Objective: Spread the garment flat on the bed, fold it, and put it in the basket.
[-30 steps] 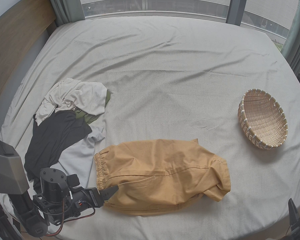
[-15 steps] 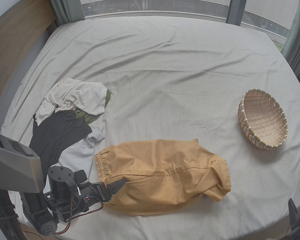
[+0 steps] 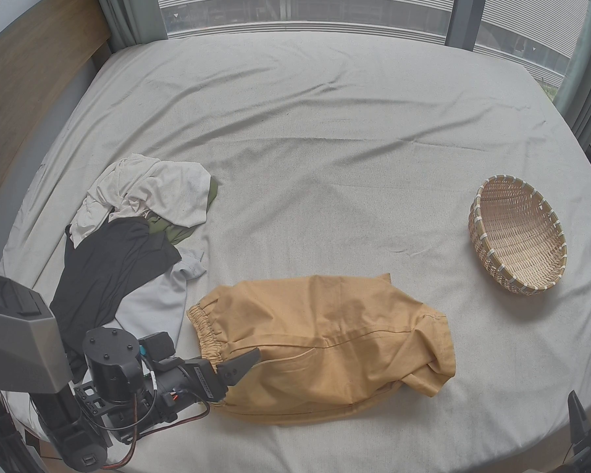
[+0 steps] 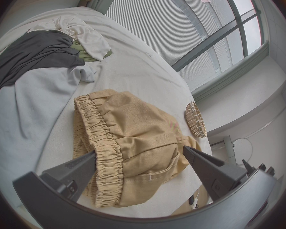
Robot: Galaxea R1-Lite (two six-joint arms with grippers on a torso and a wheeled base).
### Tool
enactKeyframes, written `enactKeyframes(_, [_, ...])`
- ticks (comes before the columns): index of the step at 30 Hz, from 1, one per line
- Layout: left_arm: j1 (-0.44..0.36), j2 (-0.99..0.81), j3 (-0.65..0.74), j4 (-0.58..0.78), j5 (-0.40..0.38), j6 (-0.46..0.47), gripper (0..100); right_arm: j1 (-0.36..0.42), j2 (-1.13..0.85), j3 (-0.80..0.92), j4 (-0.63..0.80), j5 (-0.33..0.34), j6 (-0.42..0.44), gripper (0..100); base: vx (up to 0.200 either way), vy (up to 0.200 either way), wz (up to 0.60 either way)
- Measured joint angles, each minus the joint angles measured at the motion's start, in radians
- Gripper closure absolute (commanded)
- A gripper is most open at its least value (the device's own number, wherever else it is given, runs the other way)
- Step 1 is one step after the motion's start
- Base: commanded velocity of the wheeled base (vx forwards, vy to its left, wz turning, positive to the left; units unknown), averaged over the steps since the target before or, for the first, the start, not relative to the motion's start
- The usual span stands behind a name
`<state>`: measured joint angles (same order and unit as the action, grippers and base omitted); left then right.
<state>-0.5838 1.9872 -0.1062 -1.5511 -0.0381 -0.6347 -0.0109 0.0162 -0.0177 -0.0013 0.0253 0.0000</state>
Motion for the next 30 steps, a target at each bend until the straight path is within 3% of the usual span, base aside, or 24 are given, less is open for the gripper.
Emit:
enactKeyframes(22, [-0.017, 0.085, -0.025, -0.002, -0.040, -0.029, 0, 0.000, 0.000, 0.000, 0.000, 0.000, 0.000, 0, 0.000, 0.000, 0.00])
enactKeyframes(30, [-0.014, -0.005, -0.041, -0.001, -0.059, -0.106, 0, 0.000, 0.000, 0.000, 0.000, 0.000, 0.000, 0, 0.000, 0.000, 0.00])
